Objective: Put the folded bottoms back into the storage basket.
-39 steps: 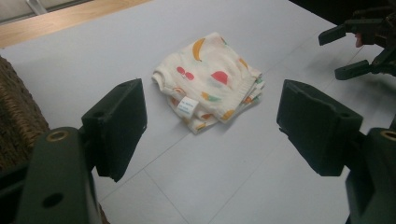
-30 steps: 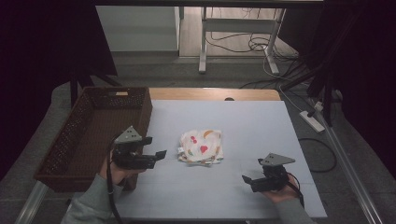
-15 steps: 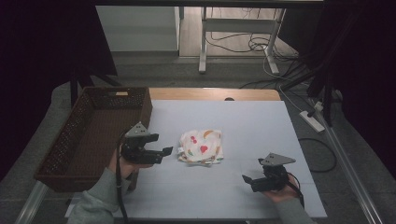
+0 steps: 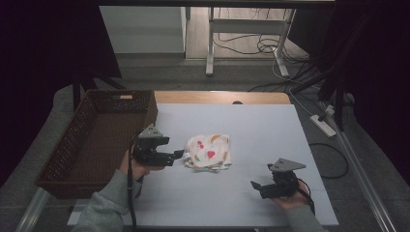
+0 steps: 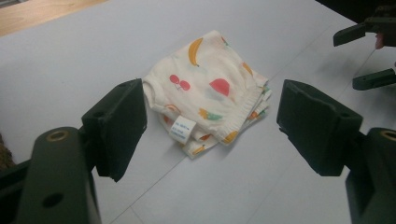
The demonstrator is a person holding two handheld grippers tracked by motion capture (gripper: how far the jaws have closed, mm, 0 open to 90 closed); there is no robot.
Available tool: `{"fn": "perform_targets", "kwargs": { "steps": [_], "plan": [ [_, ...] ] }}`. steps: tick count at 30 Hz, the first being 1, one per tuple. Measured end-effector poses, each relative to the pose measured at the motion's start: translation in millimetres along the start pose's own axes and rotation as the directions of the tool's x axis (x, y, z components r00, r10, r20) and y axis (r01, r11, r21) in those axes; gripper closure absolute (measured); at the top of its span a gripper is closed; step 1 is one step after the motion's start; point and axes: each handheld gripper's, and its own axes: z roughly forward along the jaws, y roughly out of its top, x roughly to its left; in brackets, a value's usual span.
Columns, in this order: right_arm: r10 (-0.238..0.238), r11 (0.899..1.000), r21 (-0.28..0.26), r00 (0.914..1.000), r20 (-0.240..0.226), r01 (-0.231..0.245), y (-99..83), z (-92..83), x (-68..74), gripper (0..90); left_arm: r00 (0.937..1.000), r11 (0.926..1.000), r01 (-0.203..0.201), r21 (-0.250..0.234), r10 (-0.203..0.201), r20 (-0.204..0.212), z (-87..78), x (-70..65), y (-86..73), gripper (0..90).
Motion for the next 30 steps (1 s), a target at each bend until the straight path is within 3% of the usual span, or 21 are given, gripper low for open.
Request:
{"fn": "perform_targets", "kwargs": {
  "steps": [30],
  "plan": [
    [0.012, 1.0, -0.003, 0.9999, 0.004, -0.012, -0.1, 0.5, -1.2, 8.6, 0.9999, 0.999, -0.005, 0.044, 0.006, -0.011, 30.4, 0.9, 16.1, 23.7]
  ]
}}
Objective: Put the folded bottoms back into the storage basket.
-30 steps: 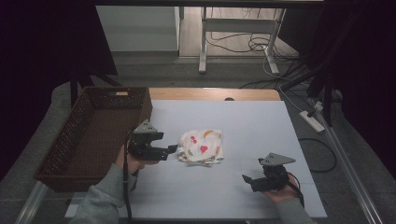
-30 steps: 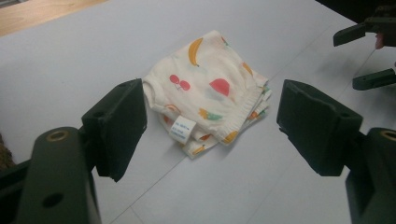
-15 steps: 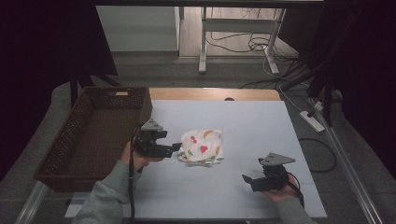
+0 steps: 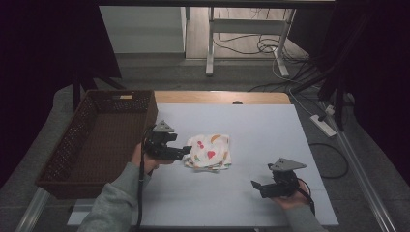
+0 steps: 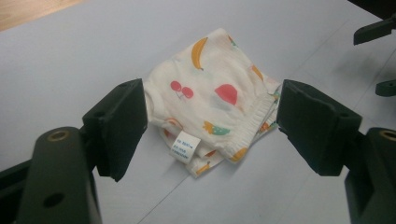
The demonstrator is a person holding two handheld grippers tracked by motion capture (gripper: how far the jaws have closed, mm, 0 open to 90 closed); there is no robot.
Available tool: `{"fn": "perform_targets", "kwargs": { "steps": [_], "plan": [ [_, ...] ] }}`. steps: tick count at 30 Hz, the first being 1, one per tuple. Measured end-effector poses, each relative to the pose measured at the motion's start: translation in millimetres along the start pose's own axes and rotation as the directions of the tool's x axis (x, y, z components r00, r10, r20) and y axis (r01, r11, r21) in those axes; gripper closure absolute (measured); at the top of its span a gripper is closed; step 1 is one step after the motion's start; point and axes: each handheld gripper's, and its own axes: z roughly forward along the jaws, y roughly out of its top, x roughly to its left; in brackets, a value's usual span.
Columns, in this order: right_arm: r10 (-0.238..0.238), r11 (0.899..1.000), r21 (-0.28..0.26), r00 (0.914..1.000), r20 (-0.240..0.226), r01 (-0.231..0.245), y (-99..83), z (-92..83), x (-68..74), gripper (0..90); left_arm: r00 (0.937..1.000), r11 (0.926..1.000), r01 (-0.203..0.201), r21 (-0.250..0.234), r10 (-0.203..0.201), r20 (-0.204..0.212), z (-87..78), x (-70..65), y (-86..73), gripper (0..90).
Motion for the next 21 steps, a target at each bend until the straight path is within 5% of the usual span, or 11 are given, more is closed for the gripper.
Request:
{"fn": "perform_targets", "kwargs": {
  "steps": [21],
  "plan": [
    [0.002, 1.0, 0.003, 1.0, 0.001, -0.002, 0.1, 1.2, -0.2, 8.6, 0.9996, 0.9996, 0.027, 0.005, -0.027, 0.001, 18.8, 3.9, 7.6, 23.8]
  ]
}}
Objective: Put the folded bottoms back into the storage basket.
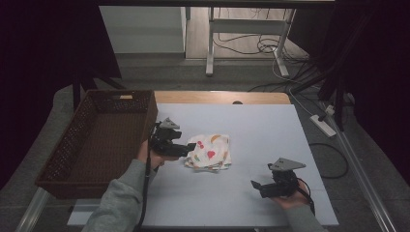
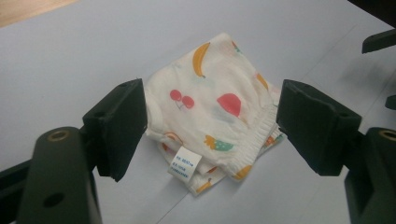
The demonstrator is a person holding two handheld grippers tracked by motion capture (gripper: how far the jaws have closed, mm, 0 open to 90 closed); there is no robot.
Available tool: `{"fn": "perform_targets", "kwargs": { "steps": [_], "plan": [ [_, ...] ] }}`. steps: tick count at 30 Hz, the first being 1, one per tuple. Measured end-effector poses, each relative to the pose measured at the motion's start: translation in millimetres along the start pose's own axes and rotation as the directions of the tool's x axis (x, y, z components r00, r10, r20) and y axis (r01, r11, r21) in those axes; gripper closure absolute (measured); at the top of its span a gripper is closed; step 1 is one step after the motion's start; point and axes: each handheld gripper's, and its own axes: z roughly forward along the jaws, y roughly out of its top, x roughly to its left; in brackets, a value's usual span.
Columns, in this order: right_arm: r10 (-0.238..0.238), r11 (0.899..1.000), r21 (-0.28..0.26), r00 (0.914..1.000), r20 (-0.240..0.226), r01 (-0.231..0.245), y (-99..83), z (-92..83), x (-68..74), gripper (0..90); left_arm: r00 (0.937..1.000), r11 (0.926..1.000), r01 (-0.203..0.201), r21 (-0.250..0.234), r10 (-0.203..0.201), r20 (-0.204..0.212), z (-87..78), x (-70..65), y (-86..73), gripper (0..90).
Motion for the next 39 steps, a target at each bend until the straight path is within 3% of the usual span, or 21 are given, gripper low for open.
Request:
{"fn": "perform_targets", "kwargs": {
  "steps": [7, 19, 39],
  "plan": [
    [0.0, 1.0, 0.004, 1.0, -0.003, 0.0, 0.0, 0.7, 0.0, 8.6, 0.9998, 0.9998, 0.016, 0.009, -0.015, -0.008, 11.0, 0.5, 0.7, 24.1],
    [0.0, 1.0, 0.007, 1.0, -0.005, 0.0, -0.1, 1.5, -0.2, 8.6, 1.0, 0.9997, 0.001, 0.023, 0.0, -0.007, 26.9, -8.8, 4.2, 24.0],
    [-0.001, 1.0, 0.015, 1.0, -0.01, 0.001, -0.4, 2.5, -0.3, 8.6, 0.9991, 0.9959, 0.031, 0.085, -0.029, -0.03, 62.5, 1.8, 5.4, 24.0]
  ]
}}
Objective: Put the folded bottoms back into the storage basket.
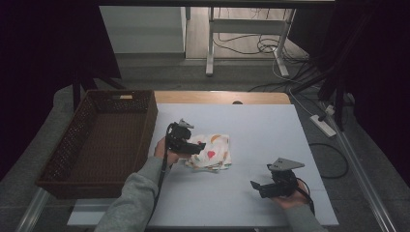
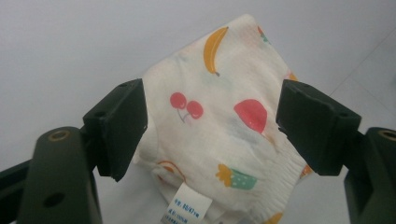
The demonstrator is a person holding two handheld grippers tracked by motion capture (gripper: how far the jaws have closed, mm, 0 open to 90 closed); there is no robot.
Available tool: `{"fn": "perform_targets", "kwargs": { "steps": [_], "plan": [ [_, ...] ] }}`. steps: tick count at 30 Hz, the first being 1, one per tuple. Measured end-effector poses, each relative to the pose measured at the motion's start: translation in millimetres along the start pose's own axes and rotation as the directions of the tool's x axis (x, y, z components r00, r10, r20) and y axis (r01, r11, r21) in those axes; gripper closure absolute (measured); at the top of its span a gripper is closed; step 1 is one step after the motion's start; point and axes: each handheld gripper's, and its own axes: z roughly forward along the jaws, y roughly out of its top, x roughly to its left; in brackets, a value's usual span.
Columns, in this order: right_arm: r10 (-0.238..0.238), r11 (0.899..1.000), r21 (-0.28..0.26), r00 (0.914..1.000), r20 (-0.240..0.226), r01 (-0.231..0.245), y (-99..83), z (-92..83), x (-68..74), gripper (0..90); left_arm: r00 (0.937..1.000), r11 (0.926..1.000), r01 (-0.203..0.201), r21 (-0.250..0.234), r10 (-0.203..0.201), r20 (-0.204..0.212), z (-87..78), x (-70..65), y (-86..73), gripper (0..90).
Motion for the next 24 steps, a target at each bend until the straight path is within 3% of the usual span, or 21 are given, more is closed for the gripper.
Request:
{"fn": "perform_targets", "kwargs": {
  "steps": [18, 24],
  "plan": [
    [0.002, 1.0, 0.006, 1.0, 0.001, -0.002, -0.3, 0.4, -0.6, 8.6, 0.9992, 0.9993, 0.008, 0.038, -0.007, -0.04, 19.8, 8.2, 2.4, 22.9],
    [0.001, 1.0, 0.009, 1.0, -0.002, -0.001, -0.5, 1.0, -0.7, 8.6, 0.9976, 0.9985, 0.035, 0.042, -0.032, -0.062, 25.4, 14.4, 2.2, 22.5]
  ]
}}
